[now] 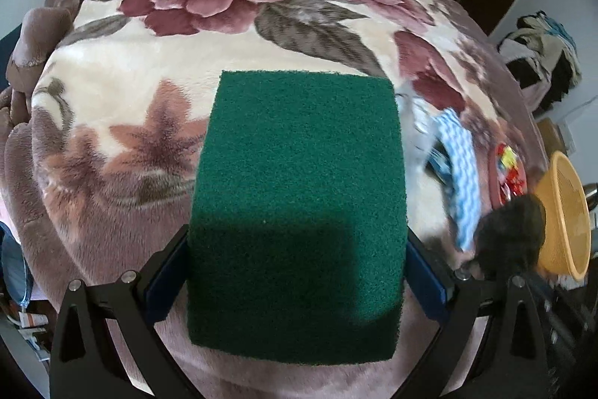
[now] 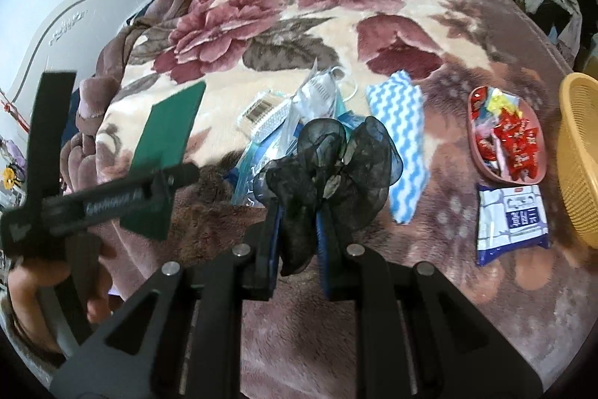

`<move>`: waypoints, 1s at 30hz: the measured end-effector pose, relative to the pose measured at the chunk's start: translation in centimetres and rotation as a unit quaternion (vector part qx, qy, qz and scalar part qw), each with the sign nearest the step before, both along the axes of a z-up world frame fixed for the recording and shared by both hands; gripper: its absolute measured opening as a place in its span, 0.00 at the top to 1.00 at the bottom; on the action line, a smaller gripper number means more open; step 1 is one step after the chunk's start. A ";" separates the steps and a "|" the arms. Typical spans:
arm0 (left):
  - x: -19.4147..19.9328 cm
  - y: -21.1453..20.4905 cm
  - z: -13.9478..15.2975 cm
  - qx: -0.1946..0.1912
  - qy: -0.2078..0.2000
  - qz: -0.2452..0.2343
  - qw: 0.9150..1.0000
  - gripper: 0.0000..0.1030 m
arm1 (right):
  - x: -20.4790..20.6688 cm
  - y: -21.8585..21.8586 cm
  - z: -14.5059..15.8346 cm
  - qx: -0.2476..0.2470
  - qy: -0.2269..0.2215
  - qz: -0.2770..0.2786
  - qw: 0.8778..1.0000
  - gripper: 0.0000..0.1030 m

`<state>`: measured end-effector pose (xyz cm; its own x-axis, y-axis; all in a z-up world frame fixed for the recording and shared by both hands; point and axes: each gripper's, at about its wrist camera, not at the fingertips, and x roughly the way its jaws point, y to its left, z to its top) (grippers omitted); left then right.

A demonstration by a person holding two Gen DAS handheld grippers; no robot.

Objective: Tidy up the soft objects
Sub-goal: 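Carry the green pad and black scrunchie in both tools toward the yellow basket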

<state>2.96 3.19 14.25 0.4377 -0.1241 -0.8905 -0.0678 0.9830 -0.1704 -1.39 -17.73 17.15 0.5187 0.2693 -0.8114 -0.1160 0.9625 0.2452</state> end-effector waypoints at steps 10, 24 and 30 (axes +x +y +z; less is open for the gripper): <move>-3.0 -4.0 2.0 0.017 -0.019 -0.040 0.999 0.01 | -2.7 -3.2 1.9 0.002 -0.025 -0.031 0.999 0.83; -4.5 -14.4 4.6 0.024 -0.041 -0.132 0.990 0.01 | -6.2 -11.9 4.1 0.004 -0.055 -0.115 0.992 0.83; -4.5 -19.6 5.8 0.026 -0.052 -0.175 0.983 0.01 | -7.3 -16.0 4.8 0.003 -0.063 -0.151 0.987 0.83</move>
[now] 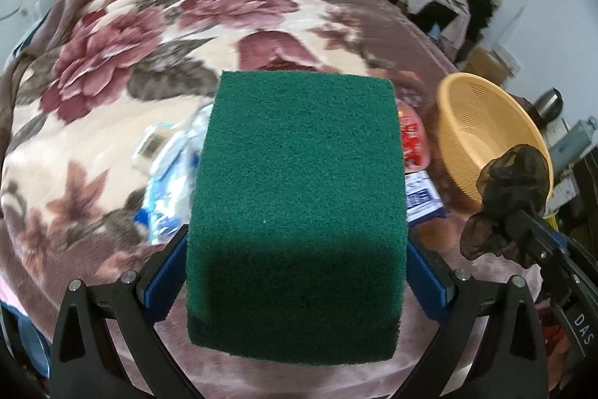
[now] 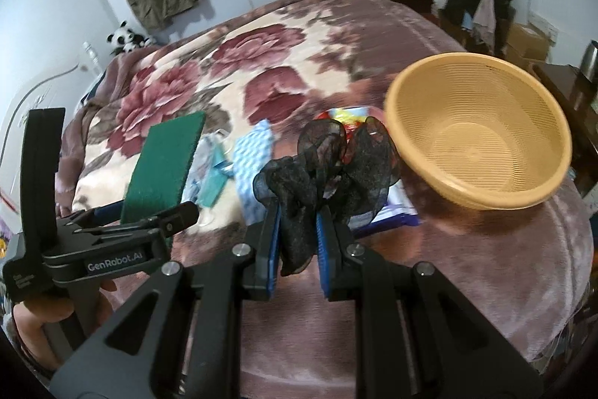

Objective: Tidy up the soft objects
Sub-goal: 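Carry the green pad and black scrunchie in both tools toward the yellow basket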

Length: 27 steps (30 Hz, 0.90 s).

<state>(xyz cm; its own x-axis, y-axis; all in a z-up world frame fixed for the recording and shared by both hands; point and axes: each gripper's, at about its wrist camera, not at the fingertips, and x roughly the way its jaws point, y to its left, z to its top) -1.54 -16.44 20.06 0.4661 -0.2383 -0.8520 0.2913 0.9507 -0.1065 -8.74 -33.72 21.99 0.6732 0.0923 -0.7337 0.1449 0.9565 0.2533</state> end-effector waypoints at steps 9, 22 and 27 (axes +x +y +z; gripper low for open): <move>0.3 -7.6 1.1 -0.003 0.001 -0.056 0.998 0.01 | -0.8 -5.4 0.7 -0.001 -0.009 -0.044 0.999 0.83; 2.7 -18.8 2.0 -0.015 0.012 -0.121 0.992 0.01 | -0.6 -14.0 1.1 0.011 -0.014 -0.109 0.994 0.83; 3.8 -22.6 1.6 -0.021 0.024 -0.138 0.990 0.01 | -0.1 -16.6 1.1 0.015 -0.016 -0.122 0.992 0.83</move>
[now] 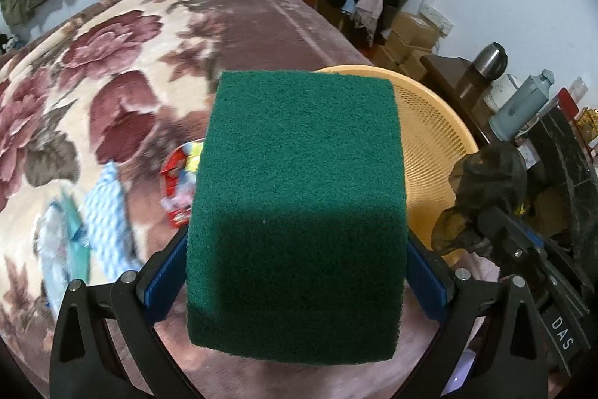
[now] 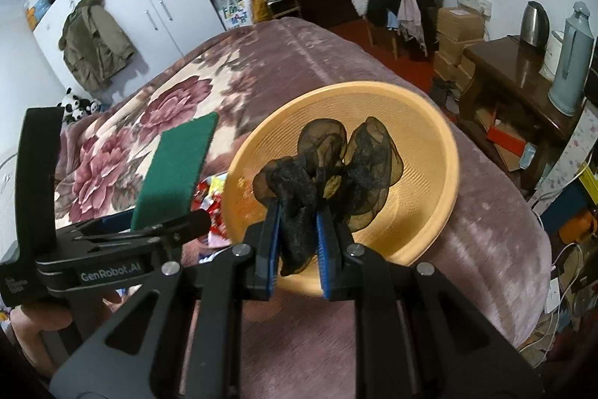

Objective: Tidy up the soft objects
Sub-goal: 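Carry the green pad and black scrunchie in both tools toward the yellow basket, then open the right tool over the basket while the left tool drops the green pad in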

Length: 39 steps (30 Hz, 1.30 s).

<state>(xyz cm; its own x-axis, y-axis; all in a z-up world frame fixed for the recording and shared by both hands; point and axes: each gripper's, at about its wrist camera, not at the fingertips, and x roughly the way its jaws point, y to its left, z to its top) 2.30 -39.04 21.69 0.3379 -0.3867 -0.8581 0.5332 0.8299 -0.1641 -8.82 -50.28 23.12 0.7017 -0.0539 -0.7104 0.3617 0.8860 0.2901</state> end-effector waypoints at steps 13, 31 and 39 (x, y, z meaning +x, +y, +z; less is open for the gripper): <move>3.4 -5.8 -2.1 -0.011 0.032 -0.016 0.999 0.01 | 2.5 -4.6 -1.7 0.038 0.012 -0.017 0.999 0.83; 4.0 -4.5 -2.6 -0.027 0.035 -0.011 0.999 0.00 | 2.2 -6.5 -2.8 0.064 0.026 -0.045 0.997 0.13; 3.2 -2.2 -0.6 -0.034 0.000 -0.001 0.999 0.00 | 2.0 -5.7 -2.2 0.057 0.022 -0.050 0.997 0.00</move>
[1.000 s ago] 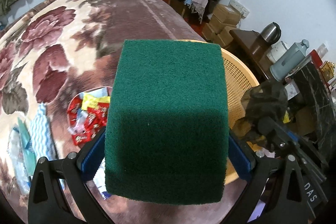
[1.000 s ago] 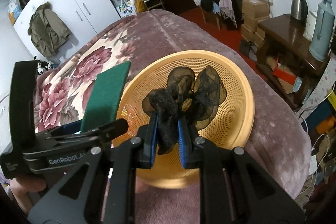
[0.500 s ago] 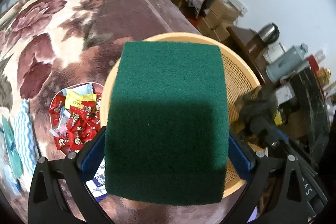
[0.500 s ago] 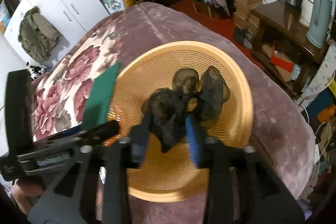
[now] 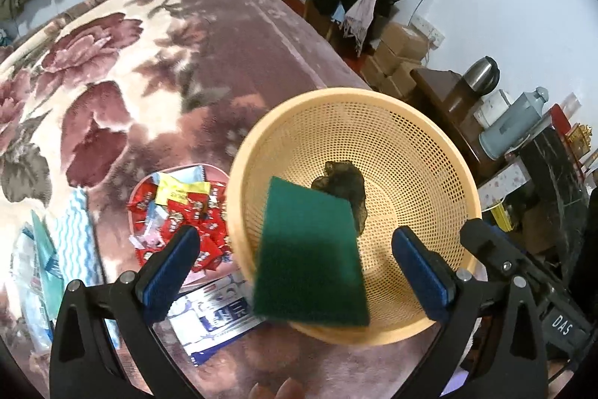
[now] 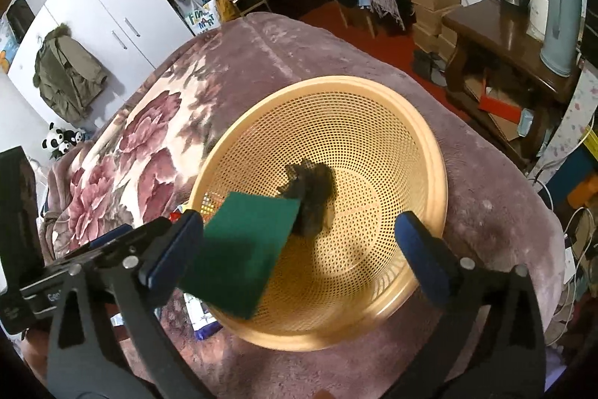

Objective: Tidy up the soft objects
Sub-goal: 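Open the right tool over the basket while the left tool drops the green pad in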

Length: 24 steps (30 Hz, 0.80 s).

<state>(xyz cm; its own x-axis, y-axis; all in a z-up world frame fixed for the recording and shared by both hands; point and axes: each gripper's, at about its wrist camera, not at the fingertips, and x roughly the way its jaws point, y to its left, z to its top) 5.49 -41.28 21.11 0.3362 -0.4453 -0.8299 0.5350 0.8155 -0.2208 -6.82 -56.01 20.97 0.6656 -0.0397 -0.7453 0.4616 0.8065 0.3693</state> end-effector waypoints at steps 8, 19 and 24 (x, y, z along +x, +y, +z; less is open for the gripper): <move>-0.6 2.8 0.3 0.035 -0.023 0.019 0.999 0.00 | -0.2 2.1 0.9 -0.025 0.011 0.012 1.000 0.00; -1.1 7.5 -0.8 0.058 -0.021 0.043 0.997 0.00 | -0.8 5.0 0.9 -0.055 0.032 0.029 0.998 0.00; -1.4 9.5 -1.3 0.063 -0.016 0.049 0.997 0.00 | -0.9 6.4 0.8 -0.062 0.042 0.033 0.997 0.00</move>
<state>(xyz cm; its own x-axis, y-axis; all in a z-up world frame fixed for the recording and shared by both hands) 4.06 -31.81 19.78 0.4009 -0.3014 -0.8651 0.4560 0.8847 -0.0969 -7.72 -49.58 21.72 0.6058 -0.0936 -0.7901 0.4317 0.8728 0.2277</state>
